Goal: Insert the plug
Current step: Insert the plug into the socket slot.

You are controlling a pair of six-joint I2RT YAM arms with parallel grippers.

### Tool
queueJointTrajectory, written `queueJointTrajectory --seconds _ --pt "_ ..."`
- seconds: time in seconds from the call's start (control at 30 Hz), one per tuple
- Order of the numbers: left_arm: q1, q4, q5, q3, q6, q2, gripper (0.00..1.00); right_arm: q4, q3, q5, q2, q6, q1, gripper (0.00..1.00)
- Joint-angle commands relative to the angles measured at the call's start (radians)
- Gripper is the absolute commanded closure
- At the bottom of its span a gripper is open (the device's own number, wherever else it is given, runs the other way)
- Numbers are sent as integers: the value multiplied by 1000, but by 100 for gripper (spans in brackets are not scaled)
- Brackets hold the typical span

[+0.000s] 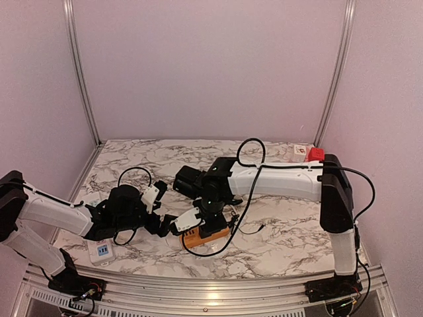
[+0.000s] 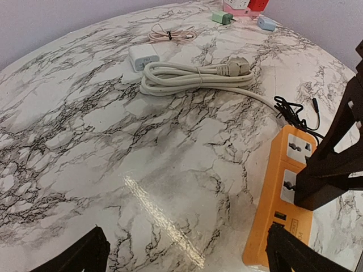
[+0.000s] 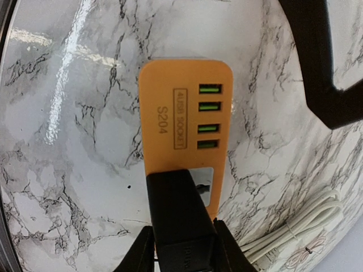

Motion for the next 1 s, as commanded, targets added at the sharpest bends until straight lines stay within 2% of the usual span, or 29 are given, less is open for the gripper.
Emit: queueJointTrajectory --seconds 0.0,0.3,0.53,0.8,0.97 --pt "5 21 2 -7 -6 -10 1 64 -1 60 29 23 7 71" --pt "5 22 2 -6 -8 -5 1 67 5 74 -35 31 7 64" --pt "5 23 1 -5 -6 -2 1 63 -31 63 -92 50 8 51" --pt "5 23 0 -7 -6 -7 1 83 -61 17 -175 70 8 50" --pt "5 23 1 -8 -7 -9 1 115 -82 75 -204 64 8 50"
